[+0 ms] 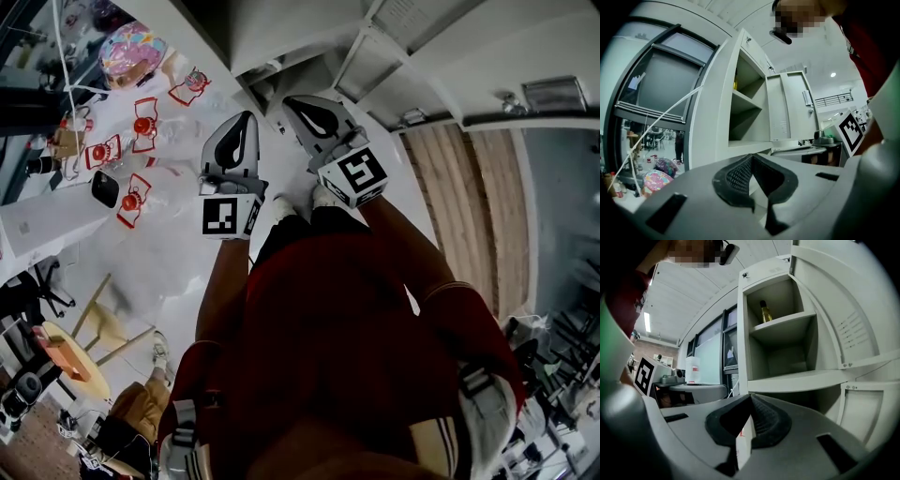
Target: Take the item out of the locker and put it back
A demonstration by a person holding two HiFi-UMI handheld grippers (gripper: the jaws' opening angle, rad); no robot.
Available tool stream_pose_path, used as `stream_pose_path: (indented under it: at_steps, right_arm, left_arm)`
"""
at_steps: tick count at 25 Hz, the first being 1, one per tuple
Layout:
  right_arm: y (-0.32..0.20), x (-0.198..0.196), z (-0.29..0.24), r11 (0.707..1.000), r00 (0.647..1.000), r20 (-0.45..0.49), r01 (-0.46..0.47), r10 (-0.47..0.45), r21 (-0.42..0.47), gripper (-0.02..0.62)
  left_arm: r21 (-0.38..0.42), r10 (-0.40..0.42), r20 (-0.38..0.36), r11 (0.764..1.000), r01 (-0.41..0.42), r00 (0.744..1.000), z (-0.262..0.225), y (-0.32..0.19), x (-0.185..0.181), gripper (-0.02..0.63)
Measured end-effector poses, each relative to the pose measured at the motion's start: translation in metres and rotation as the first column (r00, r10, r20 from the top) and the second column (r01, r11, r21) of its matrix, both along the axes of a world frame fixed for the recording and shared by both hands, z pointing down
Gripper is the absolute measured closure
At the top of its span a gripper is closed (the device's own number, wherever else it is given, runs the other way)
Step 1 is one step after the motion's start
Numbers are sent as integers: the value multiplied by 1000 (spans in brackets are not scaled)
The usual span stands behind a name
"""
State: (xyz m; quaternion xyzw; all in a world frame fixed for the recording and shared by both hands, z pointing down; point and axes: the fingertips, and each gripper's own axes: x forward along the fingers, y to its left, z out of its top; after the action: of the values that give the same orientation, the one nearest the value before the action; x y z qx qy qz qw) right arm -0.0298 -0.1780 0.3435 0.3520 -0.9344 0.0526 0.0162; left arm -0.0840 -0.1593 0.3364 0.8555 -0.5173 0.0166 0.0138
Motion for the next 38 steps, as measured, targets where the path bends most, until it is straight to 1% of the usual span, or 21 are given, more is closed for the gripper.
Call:
stream_pose_path:
  at_steps: [3,7,11,16,18,23,28,33,36,38]
  right_arm:
    - [8,-1,-21,999,1000,18,7,-8,35,598]
    - [20,-2,-34,999,1000,26,6,-7,38,598]
    - [28,-2,-45,999,1000,12,17,-18,51,598]
    - [31,3,-67,996,998,55,-2,-3,91,598]
    - [32,5,-72,995,998,64,-8,1,100,598]
    - [39,9,-73,995,999,49,-11,6,100,598]
    - [42,15,-83,991,997,75,-31,22,128,598]
    - [44,21,-84,991,998,46,-44,39,123,598]
    - [42,22,-88,989,997,61,-53,45,140,598]
    - [42,23,-83,992,998,35,-56,52,116,598]
  left_arm:
    - [13,10,-12,1000,-10,1000,-12,7,3,600]
    - [31,17,-15,999,-16,1000,-27,16,3,600]
    - [39,23,-17,999,-23,1000,-39,22,2,600]
    - [66,37,-17,997,-35,999,-60,27,5,600]
    - [64,53,-6,997,-52,999,-63,29,8,600]
    - [68,76,-2,995,-75,997,-70,32,15,600]
    - [73,94,5,993,-94,996,-76,33,19,600]
    - [77,104,6,992,-104,995,-80,35,22,600]
    - [85,110,6,990,-111,994,-82,33,23,600]
    - [86,113,5,990,-113,994,-82,32,22,600]
